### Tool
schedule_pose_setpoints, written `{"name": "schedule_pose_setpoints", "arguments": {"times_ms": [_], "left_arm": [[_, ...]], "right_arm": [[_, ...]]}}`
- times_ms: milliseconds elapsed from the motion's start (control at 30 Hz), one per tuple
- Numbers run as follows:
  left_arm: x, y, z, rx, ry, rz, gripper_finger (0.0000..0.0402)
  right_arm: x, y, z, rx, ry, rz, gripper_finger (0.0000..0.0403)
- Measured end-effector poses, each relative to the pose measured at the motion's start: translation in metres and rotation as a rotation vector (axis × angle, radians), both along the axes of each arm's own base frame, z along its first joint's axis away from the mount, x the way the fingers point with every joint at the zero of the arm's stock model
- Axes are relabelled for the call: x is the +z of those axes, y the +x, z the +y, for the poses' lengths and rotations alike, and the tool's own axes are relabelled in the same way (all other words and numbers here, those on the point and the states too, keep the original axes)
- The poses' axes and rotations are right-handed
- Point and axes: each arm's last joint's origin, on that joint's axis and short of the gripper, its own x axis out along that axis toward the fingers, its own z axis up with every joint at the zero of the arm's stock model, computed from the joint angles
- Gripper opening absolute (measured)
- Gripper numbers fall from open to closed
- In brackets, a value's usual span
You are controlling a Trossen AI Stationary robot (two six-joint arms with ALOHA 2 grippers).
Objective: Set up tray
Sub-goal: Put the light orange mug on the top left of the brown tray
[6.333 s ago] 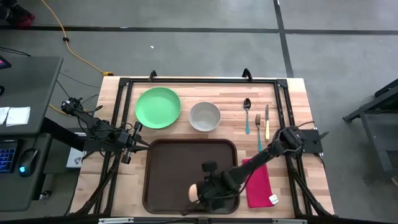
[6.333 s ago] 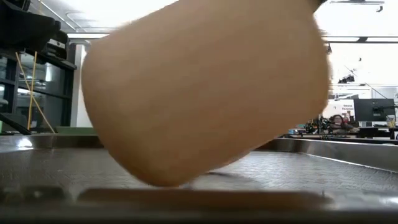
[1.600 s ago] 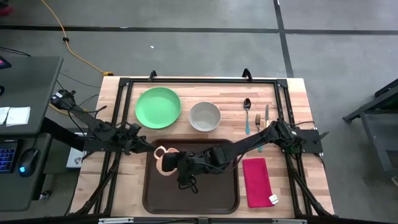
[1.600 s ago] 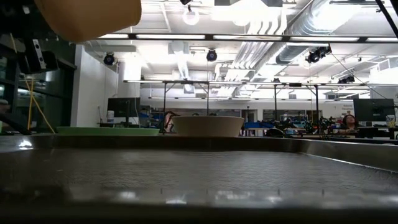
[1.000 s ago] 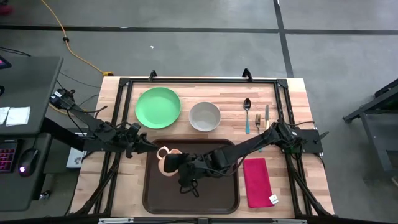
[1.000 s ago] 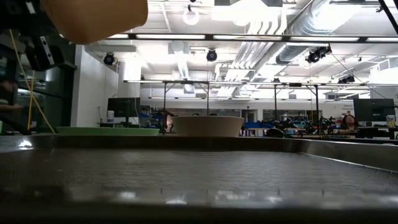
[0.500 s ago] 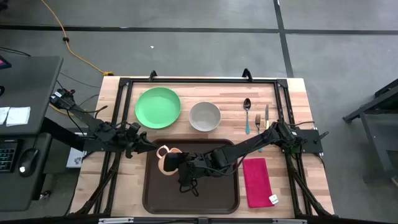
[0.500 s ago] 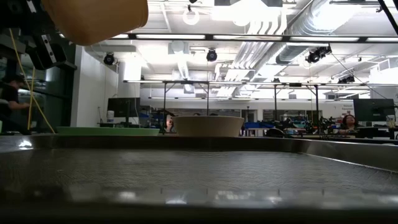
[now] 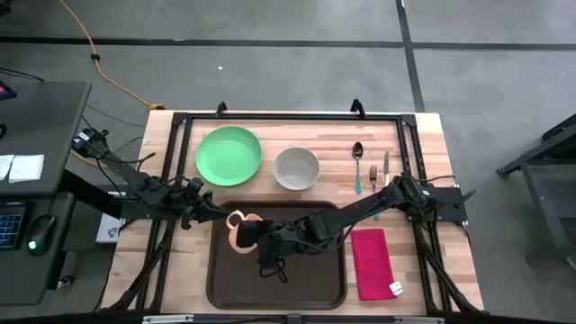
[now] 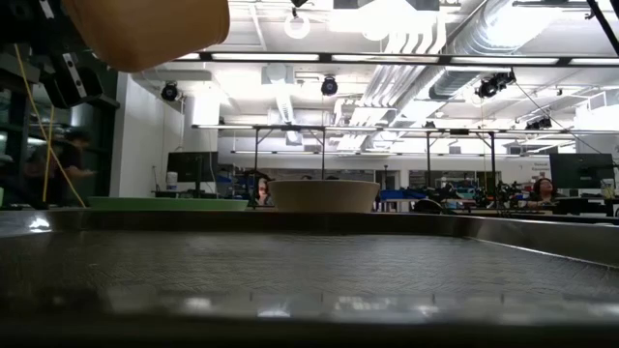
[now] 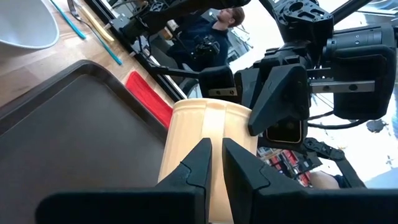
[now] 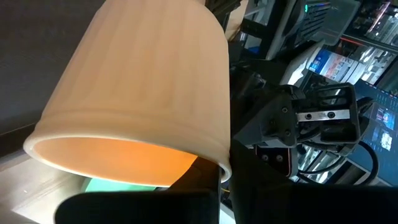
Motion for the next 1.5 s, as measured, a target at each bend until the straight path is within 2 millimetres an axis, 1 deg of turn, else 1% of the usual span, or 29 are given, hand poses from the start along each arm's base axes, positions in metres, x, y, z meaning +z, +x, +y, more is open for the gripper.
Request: {"name": "schedule_pose_setpoints", "arguments": {"times_ms": [100, 267, 367, 467, 567, 700, 967, 1133, 1333, 1500], "left_arm": [[0.000, 0.000, 0.000, 0.000, -0.008, 0.001, 0.0089], [-0.001, 0.000, 0.000, 0.004, -0.012, 0.007, 0.0142], [-0.001, 0.000, 0.000, 0.016, -0.011, 0.009, 0.0167], [-0.002, 0.001, 0.000, 0.016, -0.005, 0.018, 0.0183], [-0.004, 0.003, -0.001, 0.013, 0.004, 0.031, 0.0188], [-0.005, 0.006, -0.004, -0.003, 0.005, 0.032, 0.0185], [-0.007, 0.011, -0.009, -0.029, 0.008, 0.043, 0.0171], [-0.009, 0.012, -0.010, -0.029, 0.010, 0.052, 0.0159], [-0.008, 0.012, -0.009, -0.026, 0.007, 0.046, 0.0126], [-0.008, 0.012, -0.009, -0.024, 0.011, 0.047, 0.0080]], "right_arm": [[0.000, 0.000, 0.000, 0.001, -0.002, 0.001, 0.0000], [0.000, 0.000, 0.000, 0.003, -0.001, 0.001, 0.0000], [0.000, 0.000, 0.000, 0.005, 0.000, 0.002, 0.0000], [0.000, 0.000, 0.000, 0.009, 0.001, 0.002, 0.0000], [0.001, 0.001, 0.001, 0.029, 0.018, -0.003, 0.0000], [0.001, 0.002, 0.000, 0.037, 0.027, -0.010, 0.0000], [0.001, 0.005, -0.009, 0.017, 0.026, -0.011, 0.0000], [0.001, 0.005, -0.009, 0.023, 0.029, -0.009, 0.0000], [0.001, 0.004, -0.006, 0.030, 0.030, -0.009, 0.0000], [0.001, 0.004, -0.004, 0.037, 0.041, -0.009, 0.0000]]}}
